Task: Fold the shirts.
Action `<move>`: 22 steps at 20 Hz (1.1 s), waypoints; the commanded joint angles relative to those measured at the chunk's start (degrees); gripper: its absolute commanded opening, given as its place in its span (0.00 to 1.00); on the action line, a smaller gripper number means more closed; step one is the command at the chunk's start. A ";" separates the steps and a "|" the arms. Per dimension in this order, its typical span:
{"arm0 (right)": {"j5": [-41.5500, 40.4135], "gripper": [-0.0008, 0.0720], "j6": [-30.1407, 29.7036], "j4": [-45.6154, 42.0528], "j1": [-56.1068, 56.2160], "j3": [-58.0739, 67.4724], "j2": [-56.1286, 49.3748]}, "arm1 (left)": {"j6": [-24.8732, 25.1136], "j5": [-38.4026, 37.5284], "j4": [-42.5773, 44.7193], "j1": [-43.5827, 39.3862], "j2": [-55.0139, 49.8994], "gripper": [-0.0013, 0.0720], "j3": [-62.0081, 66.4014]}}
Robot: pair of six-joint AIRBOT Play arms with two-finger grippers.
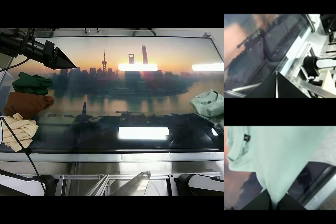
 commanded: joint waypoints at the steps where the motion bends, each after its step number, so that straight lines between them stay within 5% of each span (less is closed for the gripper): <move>1: -2.03 0.04 0.79 -0.11 -2.05 0.22 0.61 | 0.02 0.02 0.02 -0.02 0.02 0.04 -0.02; 9: -0.61 0.04 7.02 -1.49 -5.20 0.48 4.70 | 0.33 -0.42 0.15 -0.02 0.00 0.04 -0.02; 14: 7.23 0.04 4.94 -15.26 -11.43 -1.09 7.52 | 0.70 -0.96 0.28 -0.02 -0.04 0.04 -0.02; 20: -0.42 0.04 2.03 -17.09 -18.67 -18.62 8.24 | 0.68 -2.64 0.52 -0.02 -0.04 0.04 -0.02; 21: -2.84 0.07 2.01 -17.09 -19.21 -22.10 8.11 | 0.68 -2.95 0.55 -0.02 -0.04 0.04 -0.02; 22: -4.74 0.32 1.99 -17.09 -19.54 -25.18 7.76 | 0.66 -3.26 0.52 -0.02 -0.04 0.04 -0.02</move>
